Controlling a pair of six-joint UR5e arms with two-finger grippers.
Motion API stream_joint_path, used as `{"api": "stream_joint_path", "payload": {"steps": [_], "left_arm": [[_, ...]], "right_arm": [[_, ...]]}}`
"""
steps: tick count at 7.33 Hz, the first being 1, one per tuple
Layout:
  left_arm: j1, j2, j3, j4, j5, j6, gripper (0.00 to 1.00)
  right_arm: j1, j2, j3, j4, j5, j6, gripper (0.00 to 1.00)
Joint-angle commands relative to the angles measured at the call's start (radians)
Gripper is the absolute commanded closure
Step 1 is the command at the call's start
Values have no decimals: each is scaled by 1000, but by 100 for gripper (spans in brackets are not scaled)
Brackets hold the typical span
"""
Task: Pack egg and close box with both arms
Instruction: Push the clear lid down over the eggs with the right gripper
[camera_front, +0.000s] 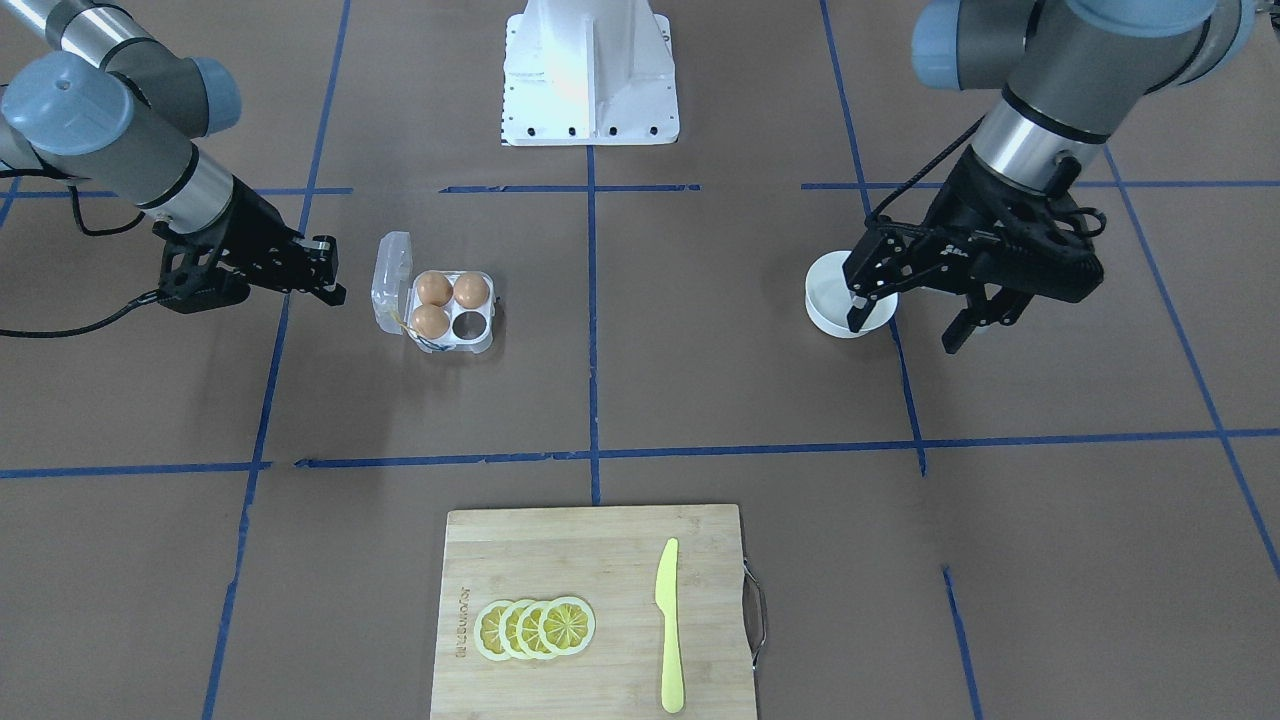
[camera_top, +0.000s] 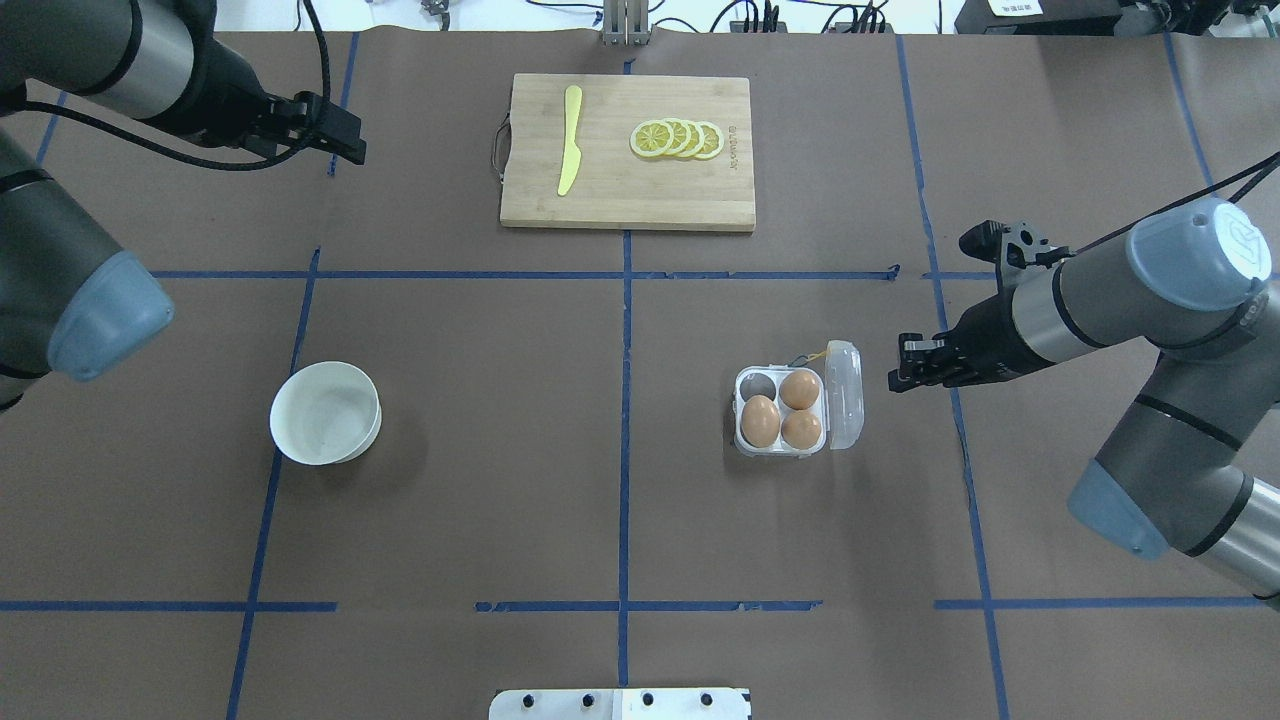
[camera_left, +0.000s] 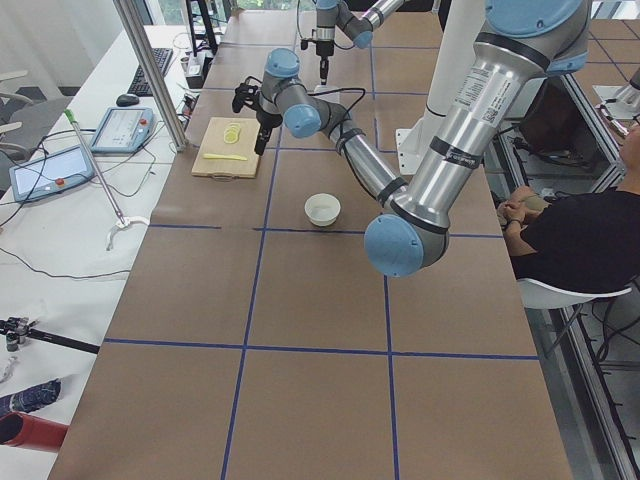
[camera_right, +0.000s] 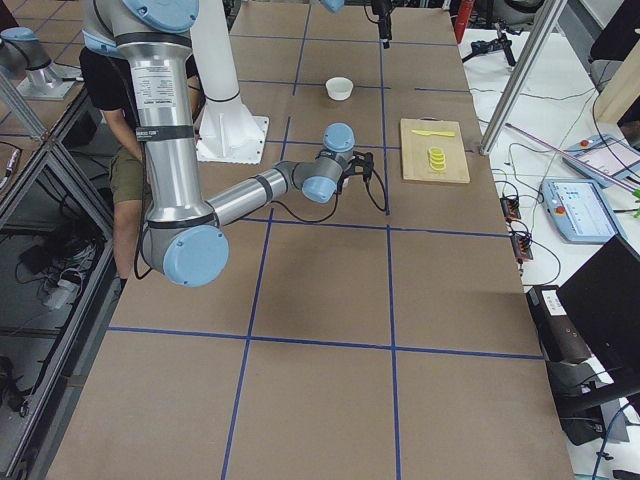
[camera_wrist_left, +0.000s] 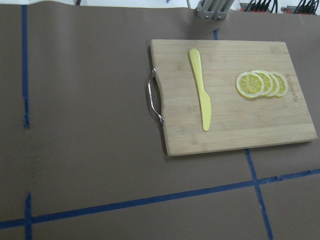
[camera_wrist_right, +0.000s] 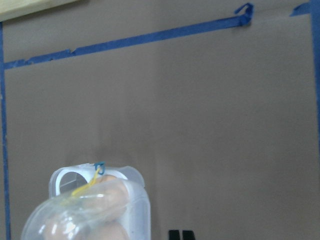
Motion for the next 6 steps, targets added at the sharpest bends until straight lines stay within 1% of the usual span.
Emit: {"api": "stream_joint_path", "payload": {"steps": [1, 2, 3, 4, 5, 6], "left_arm": [[-31, 49, 1, -1, -3, 104, 0], [-35, 66, 5, -6, -3, 117, 0], [-36, 72, 9, -7, -5, 127, 0], [-44, 76, 17, -4, -13, 146, 0], [-74, 126, 17, -7, -58, 208, 0], [-106, 163, 17, -7, -65, 268, 0]], "right_arm": [[-58, 103, -1, -11, 0, 17, 100], [-116, 193, -14, -67, -12, 25, 100], [-149, 299, -22, -166, -70, 25, 100], [-166, 379, -25, -258, -87, 25, 100], [-167, 433, -25, -315, -84, 25, 98], [-166, 462, -21, -362, -88, 25, 24]]}}
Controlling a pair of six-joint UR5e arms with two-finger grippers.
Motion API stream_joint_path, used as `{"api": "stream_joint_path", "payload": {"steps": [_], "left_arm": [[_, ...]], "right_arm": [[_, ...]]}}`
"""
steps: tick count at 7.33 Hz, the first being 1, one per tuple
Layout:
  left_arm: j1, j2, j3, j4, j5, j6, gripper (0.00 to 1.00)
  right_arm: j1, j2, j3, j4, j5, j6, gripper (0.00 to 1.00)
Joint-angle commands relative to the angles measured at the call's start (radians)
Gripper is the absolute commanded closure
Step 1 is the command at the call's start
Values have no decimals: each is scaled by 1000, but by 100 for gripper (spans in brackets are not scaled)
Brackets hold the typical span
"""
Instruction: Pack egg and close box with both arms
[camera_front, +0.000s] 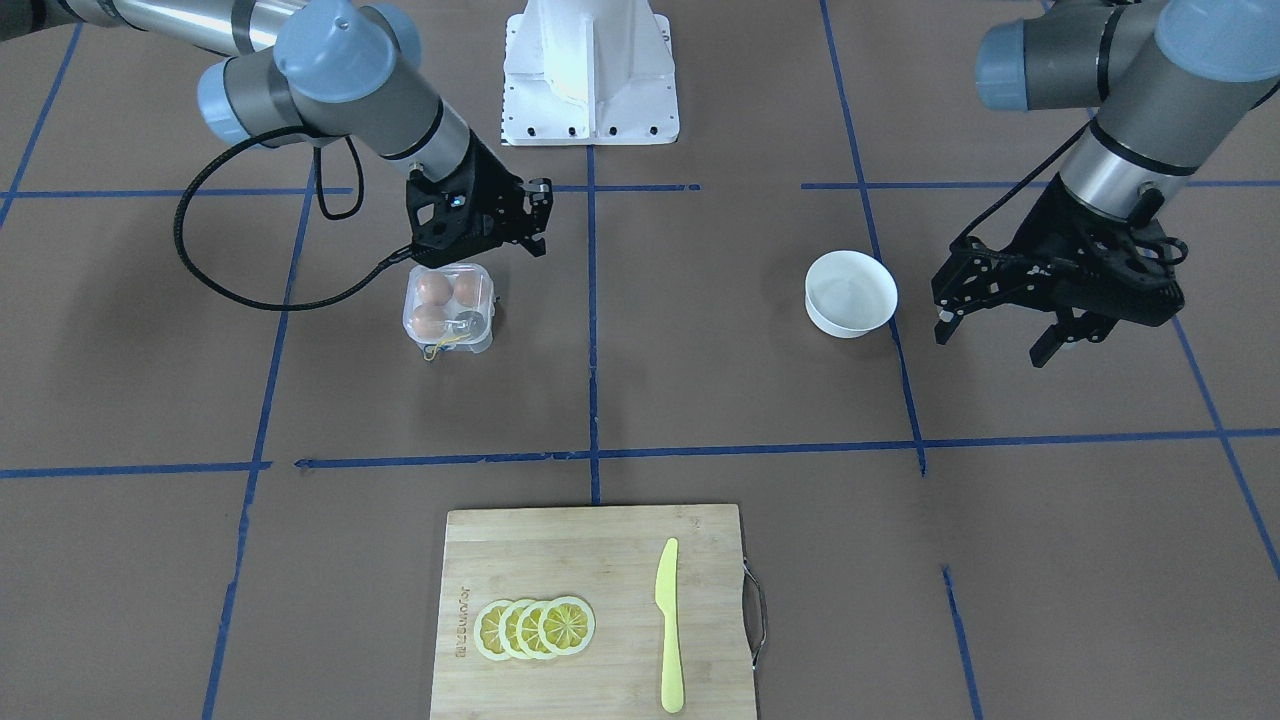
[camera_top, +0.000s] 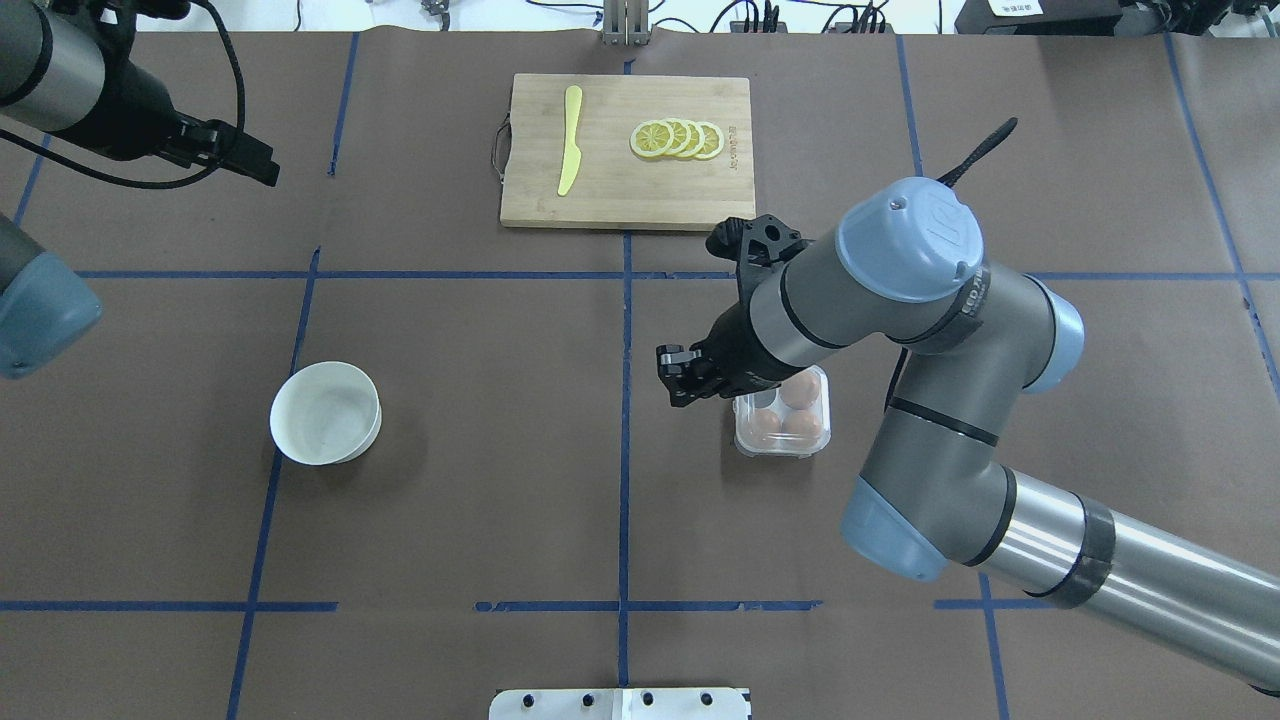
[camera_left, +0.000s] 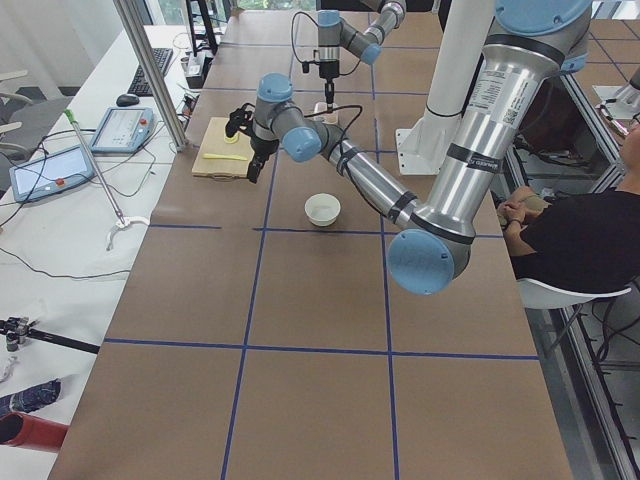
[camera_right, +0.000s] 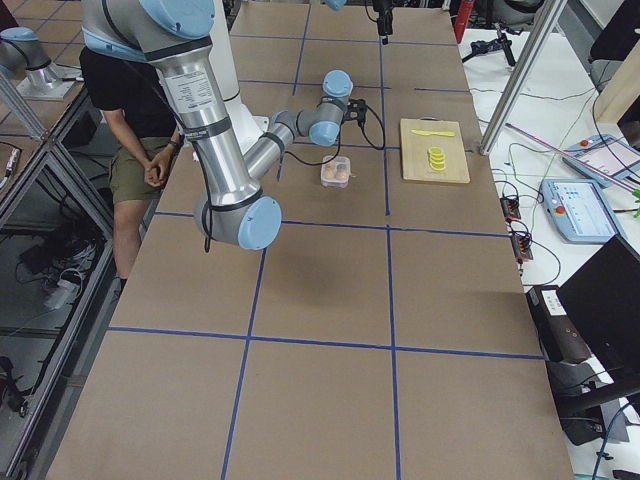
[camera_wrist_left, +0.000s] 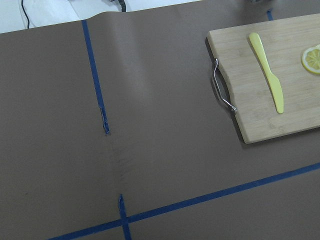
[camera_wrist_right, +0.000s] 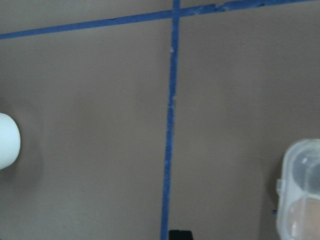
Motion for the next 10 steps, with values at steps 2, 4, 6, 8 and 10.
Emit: {"api": "stream_joint_path", "payload": {"steps": [2, 4, 6, 8, 10], "left_arm": [[-114, 132, 9, 1, -20, 193, 0], [-225, 192, 44, 5, -20, 375, 0], [-326, 211, 113, 10, -20, 522, 0], [-447, 212, 224, 8, -96, 676, 0], [-490, 249, 277, 10, -133, 755, 0]], "right_arm": [[41, 47, 25, -220, -106, -13, 0], [209, -38, 115, -407, -85, -250, 0], [365, -144, 198, -599, -82, -650, 0], [598, -331, 205, -620, 44, -960, 0], [866, -469, 86, -618, 169, -1308, 0]]}}
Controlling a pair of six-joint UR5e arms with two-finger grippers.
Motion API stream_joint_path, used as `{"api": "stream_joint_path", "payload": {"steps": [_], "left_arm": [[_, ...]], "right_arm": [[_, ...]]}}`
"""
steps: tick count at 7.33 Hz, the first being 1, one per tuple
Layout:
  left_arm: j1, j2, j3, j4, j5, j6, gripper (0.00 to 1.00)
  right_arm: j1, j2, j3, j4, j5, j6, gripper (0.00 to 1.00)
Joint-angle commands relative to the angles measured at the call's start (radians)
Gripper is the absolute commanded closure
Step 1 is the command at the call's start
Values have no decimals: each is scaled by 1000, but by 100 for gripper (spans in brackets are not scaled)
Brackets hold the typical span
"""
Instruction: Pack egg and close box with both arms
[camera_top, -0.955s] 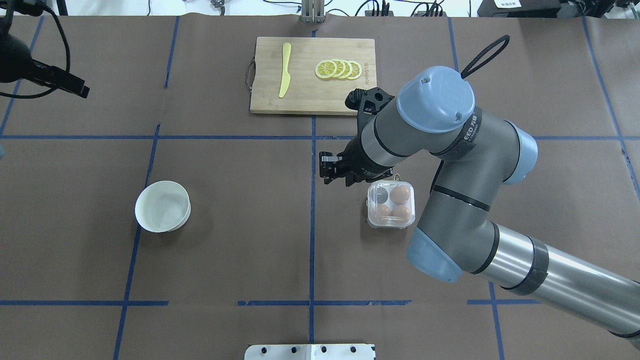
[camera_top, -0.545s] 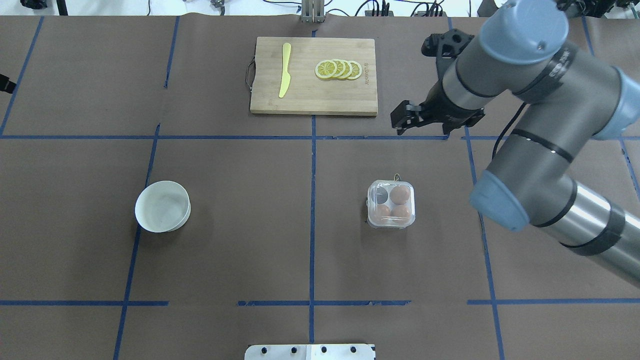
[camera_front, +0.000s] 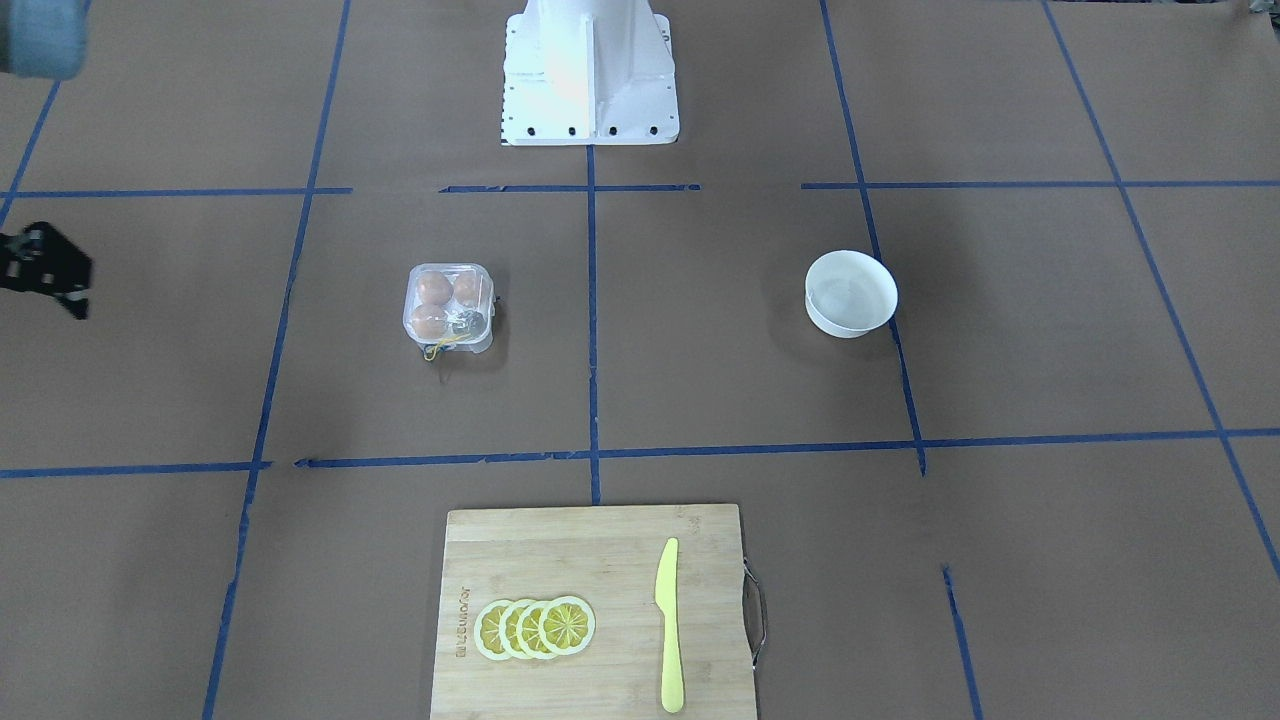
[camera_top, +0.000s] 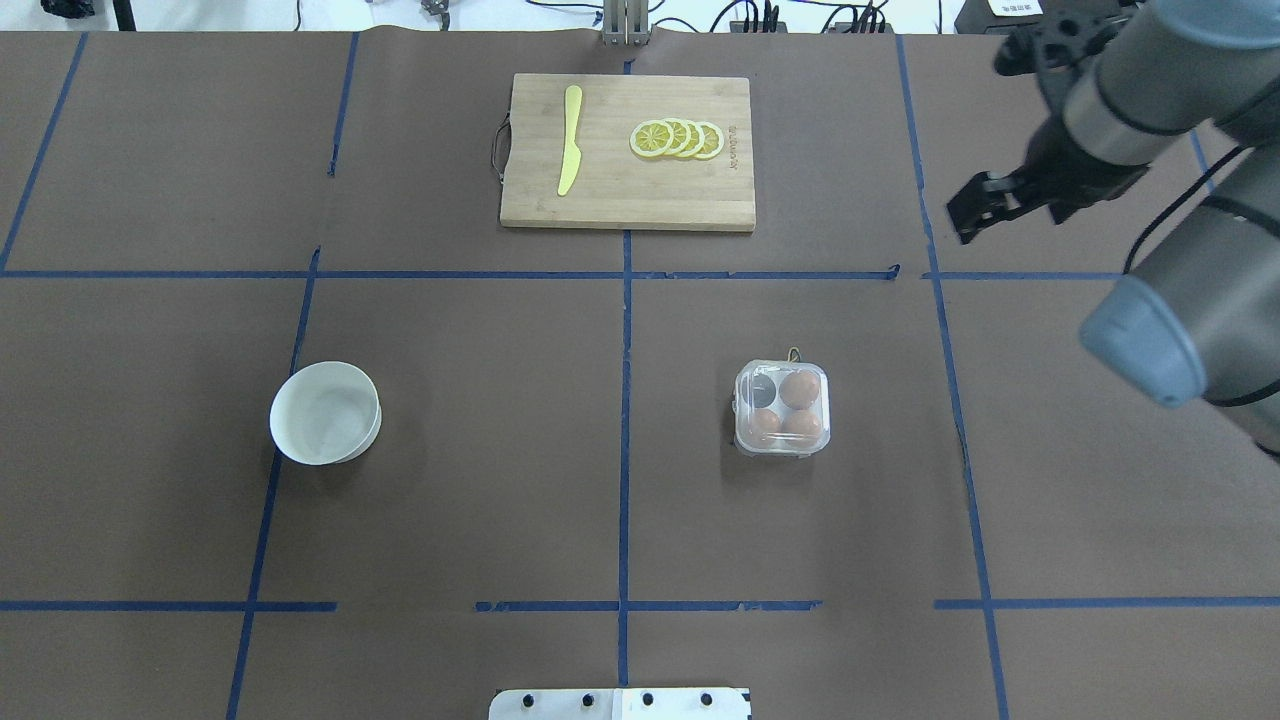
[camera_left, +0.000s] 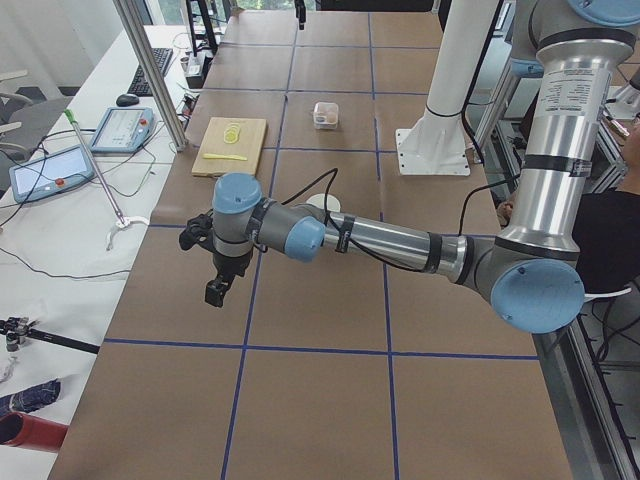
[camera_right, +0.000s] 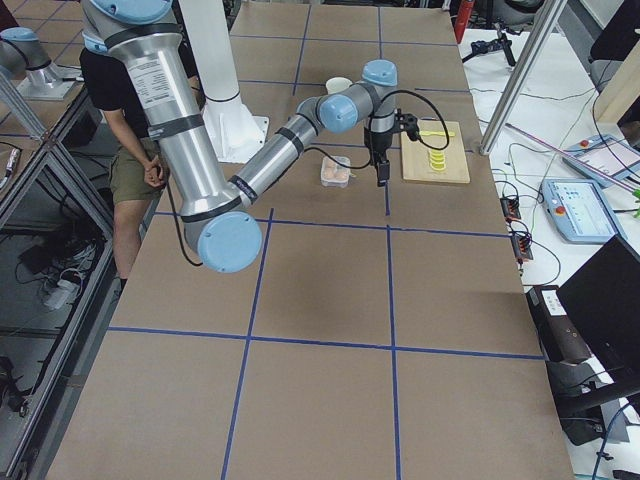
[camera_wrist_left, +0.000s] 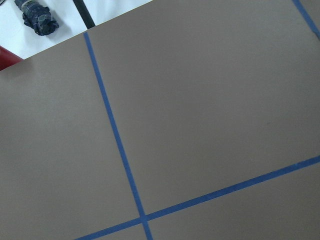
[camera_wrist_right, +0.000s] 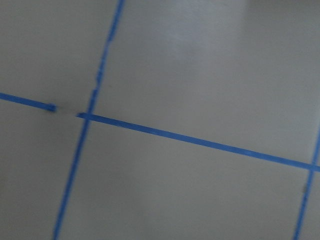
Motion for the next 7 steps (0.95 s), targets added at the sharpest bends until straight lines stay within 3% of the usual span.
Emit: {"api": "stream_joint_path", "payload": {"steps": [1, 5, 7], "left_arm": [[-47, 43, 37, 8, -23, 49, 0], [-52, 128, 24, 50, -83, 21, 0], [-52, 113, -27, 168, -83, 7, 0]], "right_arm": [[241, -120, -150, -1, 105, -316, 0], [287, -160, -235, 16, 102, -339, 0], [309, -177, -276, 88, 105, -337, 0]]}}
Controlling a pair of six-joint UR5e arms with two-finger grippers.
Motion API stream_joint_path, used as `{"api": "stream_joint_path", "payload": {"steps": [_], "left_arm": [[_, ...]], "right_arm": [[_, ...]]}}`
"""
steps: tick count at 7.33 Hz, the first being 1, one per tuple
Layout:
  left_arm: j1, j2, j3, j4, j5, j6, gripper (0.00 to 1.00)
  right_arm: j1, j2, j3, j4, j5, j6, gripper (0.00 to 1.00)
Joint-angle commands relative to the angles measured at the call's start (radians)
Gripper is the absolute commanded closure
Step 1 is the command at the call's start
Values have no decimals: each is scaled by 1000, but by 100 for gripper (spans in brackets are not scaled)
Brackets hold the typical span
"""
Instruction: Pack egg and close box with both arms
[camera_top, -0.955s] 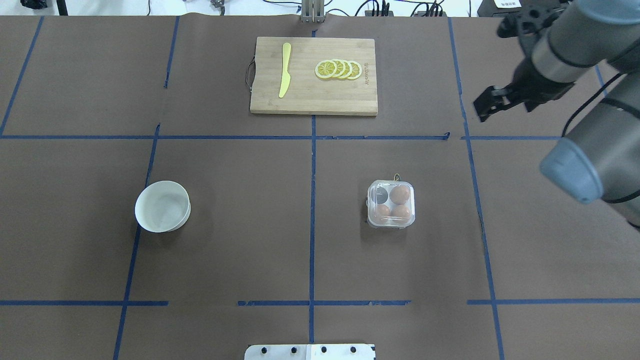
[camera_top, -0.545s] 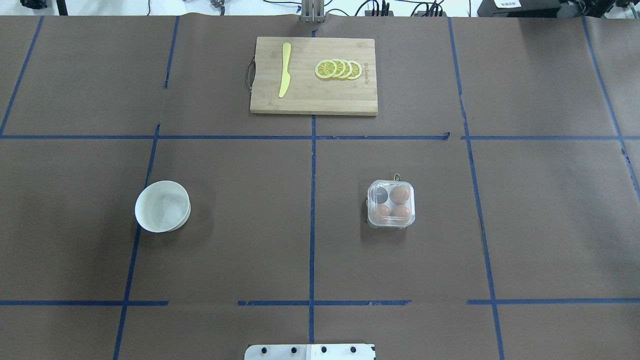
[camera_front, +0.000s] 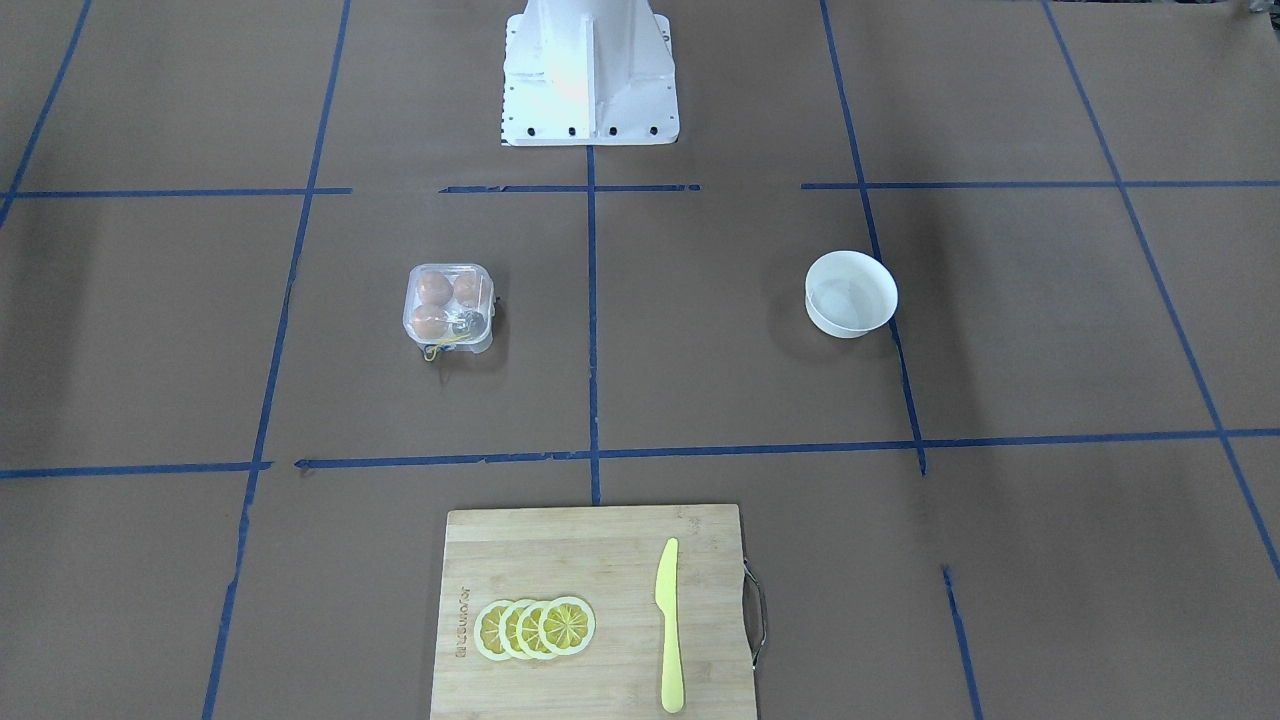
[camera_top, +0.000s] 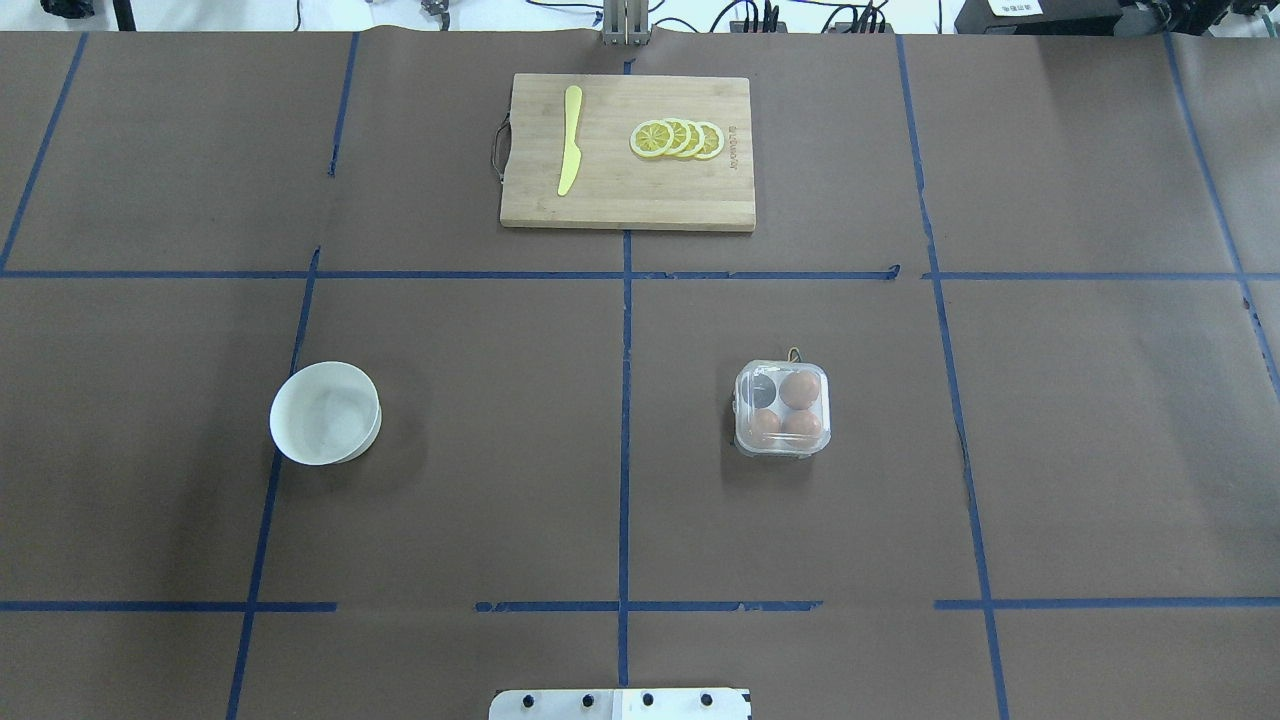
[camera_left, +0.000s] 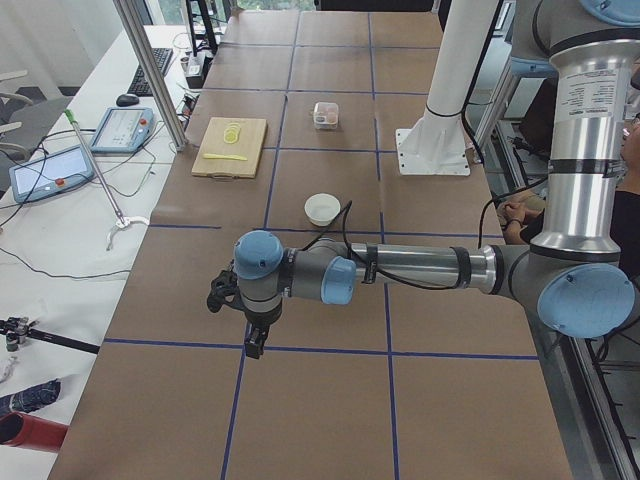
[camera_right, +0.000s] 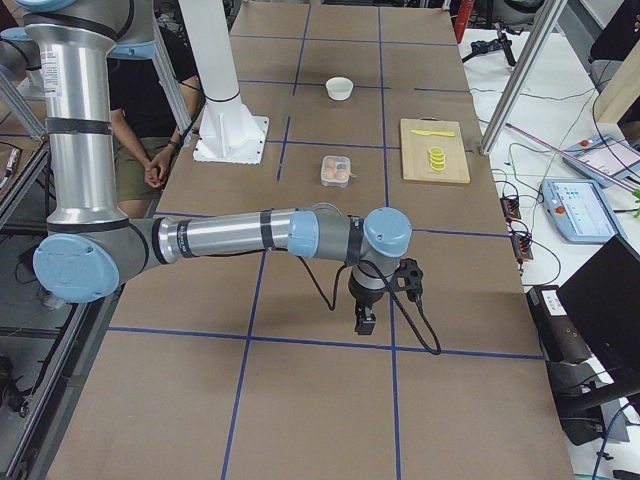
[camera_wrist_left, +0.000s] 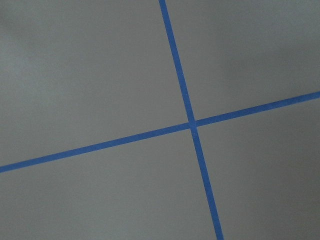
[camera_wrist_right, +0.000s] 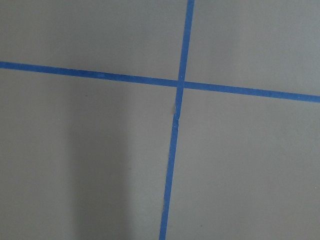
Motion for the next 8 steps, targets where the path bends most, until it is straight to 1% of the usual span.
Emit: {"api": "stream_joint_path", "payload": {"steps": [1, 2, 5, 6, 8], "left_arm": [[1, -10, -38, 120, -3, -5, 0], [0, -7, -40, 134, -4, -2, 0], [0, 22, -28, 122, -6, 7, 0], [0, 24, -26, 116, -6, 9, 0], [0, 26, -28, 116, -8, 7, 0]], "right_arm": [[18, -23, -52, 63, 1, 1, 0], [21, -19, -66, 63, 0, 1, 0], [21, -20, -73, 63, 1, 8, 0], [23, -20, -56, 64, 27, 14, 0], [23, -20, -60, 64, 32, 11, 0]]}}
